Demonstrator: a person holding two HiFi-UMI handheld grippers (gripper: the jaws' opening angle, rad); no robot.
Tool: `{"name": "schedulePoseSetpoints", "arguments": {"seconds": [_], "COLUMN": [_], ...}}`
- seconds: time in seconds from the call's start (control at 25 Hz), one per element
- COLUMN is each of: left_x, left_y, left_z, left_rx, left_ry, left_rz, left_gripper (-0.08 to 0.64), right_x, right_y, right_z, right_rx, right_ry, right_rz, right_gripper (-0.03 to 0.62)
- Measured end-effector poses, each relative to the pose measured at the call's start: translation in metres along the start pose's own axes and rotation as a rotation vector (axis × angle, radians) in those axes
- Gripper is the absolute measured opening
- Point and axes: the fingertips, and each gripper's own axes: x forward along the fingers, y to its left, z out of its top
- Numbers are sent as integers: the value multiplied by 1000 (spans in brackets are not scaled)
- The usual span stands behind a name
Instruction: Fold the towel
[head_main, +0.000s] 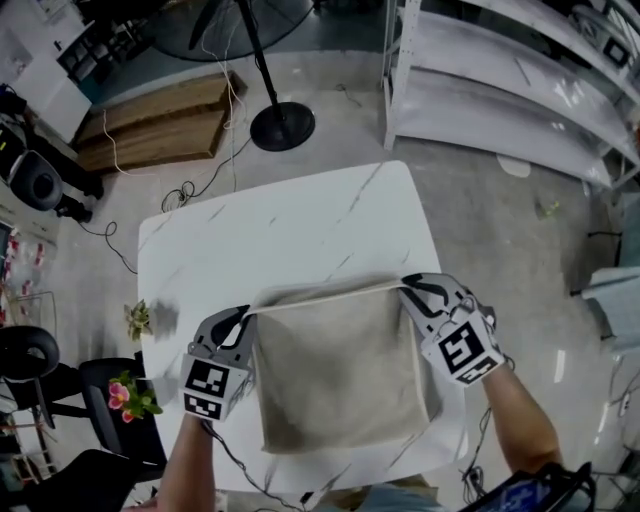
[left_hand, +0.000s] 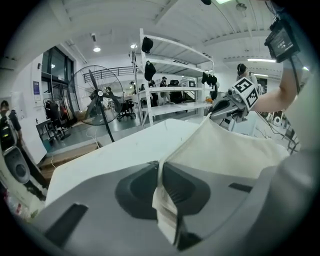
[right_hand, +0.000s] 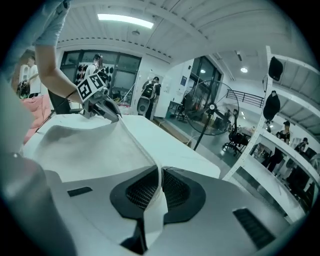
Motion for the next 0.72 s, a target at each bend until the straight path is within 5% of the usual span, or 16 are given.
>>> {"name": "schedulePoseSetpoints", "arguments": {"seconds": [0.4,0.72], "left_x": [43,46], "left_y": [9,24], "left_z": [-36,-36], "left_rx": [-64,-97], "left_ry": [103,106], "left_rz": [-30,-4], "left_gripper": [63,120], "right_x": [41,50], "right_y": [-5,-14], "right_z": [-45,-35], "right_rx": [69,100], "right_ry": [101,69], "right_rz": [23,18], "right_gripper": [46,64]}}
